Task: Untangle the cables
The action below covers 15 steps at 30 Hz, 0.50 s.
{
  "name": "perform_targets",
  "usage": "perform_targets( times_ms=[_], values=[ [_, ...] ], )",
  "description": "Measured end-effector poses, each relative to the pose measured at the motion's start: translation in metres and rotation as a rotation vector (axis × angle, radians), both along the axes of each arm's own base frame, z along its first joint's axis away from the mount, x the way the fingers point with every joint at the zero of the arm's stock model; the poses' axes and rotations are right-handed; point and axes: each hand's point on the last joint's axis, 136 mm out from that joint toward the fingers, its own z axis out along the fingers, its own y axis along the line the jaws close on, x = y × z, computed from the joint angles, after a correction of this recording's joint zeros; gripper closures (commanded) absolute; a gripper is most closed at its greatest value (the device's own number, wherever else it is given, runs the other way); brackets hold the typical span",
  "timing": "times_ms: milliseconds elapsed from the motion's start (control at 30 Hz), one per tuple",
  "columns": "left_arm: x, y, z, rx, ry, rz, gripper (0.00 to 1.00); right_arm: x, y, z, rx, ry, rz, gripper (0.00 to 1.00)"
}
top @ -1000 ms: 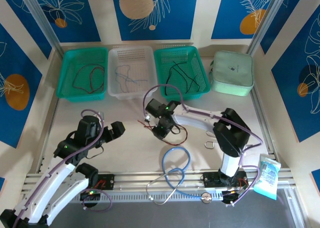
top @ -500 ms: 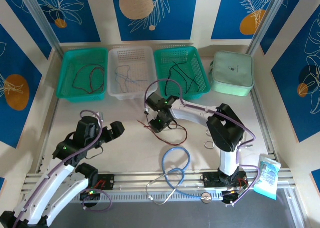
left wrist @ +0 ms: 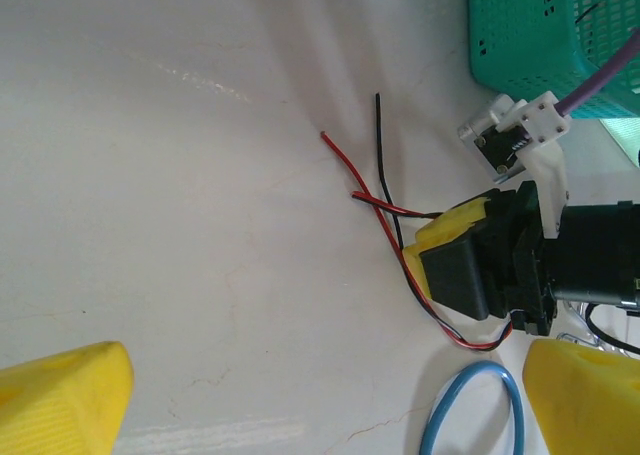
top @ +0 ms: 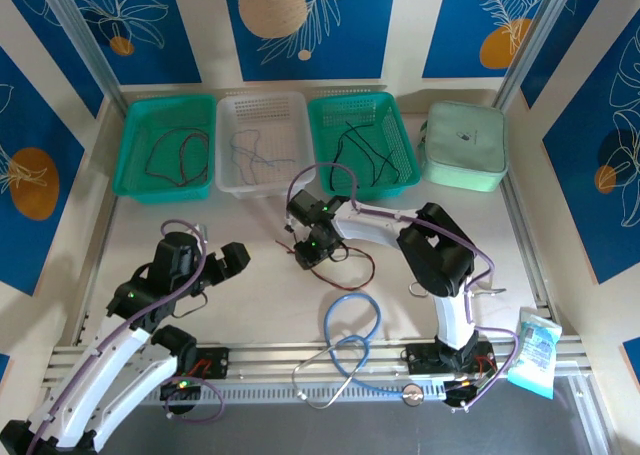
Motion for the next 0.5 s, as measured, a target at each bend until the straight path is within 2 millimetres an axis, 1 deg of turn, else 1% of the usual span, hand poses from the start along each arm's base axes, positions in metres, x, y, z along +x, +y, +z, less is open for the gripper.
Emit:
perform_targets(
  times_ms=[167,300,500],
  values=[
    [-0.0002,-0.0002,-0.0021,0.0,0.003,-0.001,0.01,-0.0002,0.0029,-0.0041,0.007,0.015,-0.008,0.71],
    [-0.0009,0.0001,-0.0062,0.003,0.009,-0.001,0.01,0.0011,0.0027,-0.0067,0.005,0.019,-0.019,0.77],
    [-0.001,0.0002,-0.0066,0.004,0.01,-0.001,0.01,0.0052,0.0049,-0.0091,0.002,0.012,-0.031,0.85]
  ],
)
